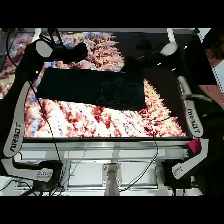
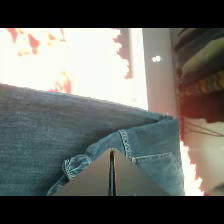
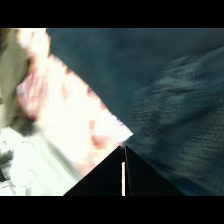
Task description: Fold the clothes and pants, and hang the long-sleeved shirts on hangers.
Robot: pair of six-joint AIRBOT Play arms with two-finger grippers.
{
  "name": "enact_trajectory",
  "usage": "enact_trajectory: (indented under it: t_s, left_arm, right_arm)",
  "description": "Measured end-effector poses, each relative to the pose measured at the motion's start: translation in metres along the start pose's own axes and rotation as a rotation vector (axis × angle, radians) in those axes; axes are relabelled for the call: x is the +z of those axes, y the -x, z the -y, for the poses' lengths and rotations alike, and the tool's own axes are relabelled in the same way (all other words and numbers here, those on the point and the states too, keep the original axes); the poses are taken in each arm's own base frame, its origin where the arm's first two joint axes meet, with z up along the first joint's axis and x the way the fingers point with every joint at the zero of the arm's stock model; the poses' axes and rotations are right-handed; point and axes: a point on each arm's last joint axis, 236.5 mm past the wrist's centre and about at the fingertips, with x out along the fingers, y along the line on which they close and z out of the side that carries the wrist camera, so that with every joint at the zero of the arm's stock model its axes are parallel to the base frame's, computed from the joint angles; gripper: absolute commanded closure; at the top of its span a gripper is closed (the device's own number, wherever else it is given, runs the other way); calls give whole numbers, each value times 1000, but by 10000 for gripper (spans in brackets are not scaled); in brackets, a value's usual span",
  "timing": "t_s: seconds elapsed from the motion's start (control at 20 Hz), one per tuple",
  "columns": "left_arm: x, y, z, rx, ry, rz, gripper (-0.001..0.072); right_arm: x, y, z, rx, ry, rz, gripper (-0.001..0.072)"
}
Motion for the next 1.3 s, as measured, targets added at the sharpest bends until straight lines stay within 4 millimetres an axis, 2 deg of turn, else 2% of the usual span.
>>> enact_trajectory:
  t_s: [0.1, 0.2, 0.3, 0.4, 0.45, 0.5, 0.55, 0.65, 0.75, 0.85, 0.95, 1.05, 1.1, 1.15, 1.2, 1.3]
  left_arm:
    - [0, 5, 2, -2, -25, -2, 695]
    - [2, 14, 6, -7, -70, 3, 695]
    - [6, 27, 12, -12, -115, 13, 695]
    - [9, 39, 18, -20, -148, 27, 695]
    - [11, 44, 21, -22, -160, 34, 695]
    - [13, 49, 24, -26, -170, 42, 695]
    - [13, 53, 26, -28, -176, 45, 695]
    - [15, 59, 29, -32, -186, 55, 695]
    - [16, 62, 31, -34, -191, 58, 695]
    - [16, 63, 32, -35, -194, 61, 695]
    - [17, 64, 32, -35, -197, 62, 695]
    - [16, 64, 33, -37, -198, 62, 695]
    - [16, 64, 33, -37, -199, 61, 695]
    - [16, 64, 33, -37, -198, 60, 696]
    - [15, 62, 32, -35, -197, 55, 696]
    - [8, 54, 26, -26, -192, 25, 696]
  right_arm:
    - [9, 45, 43, -92, -27, 25, 696]
    - [2, 85, 89, -166, -83, 38, 695]
    - [-27, 112, 127, -196, -160, 32, 695]
    - [-70, 120, 156, -168, -258, 36, 692]
    - [-92, 115, 164, -128, -318, 55, 620]
    - [-112, 106, 168, -80, -380, 68, 304]
    - [-131, 94, 172, -40, -447, 88, 120]
    - [-160, 69, 180, -10, -554, 108, 110]
    - [-180, 44, 183, 2, -624, 104, 110]
    - [-187, 23, 181, 13, -663, 94, 96]
    - [-184, 4, 182, 11, -682, 92, 95]
    - [-176, -15, 177, 26, -698, 84, 102]
    - [-171, -24, 175, 29, -694, 79, 196]
    - [-167, -31, 174, 21, -683, 78, 534]
    - [-164, -38, 176, 3, -665, 75, 685]
    - [-154, -43, 172, -2, -643, 85, 693]
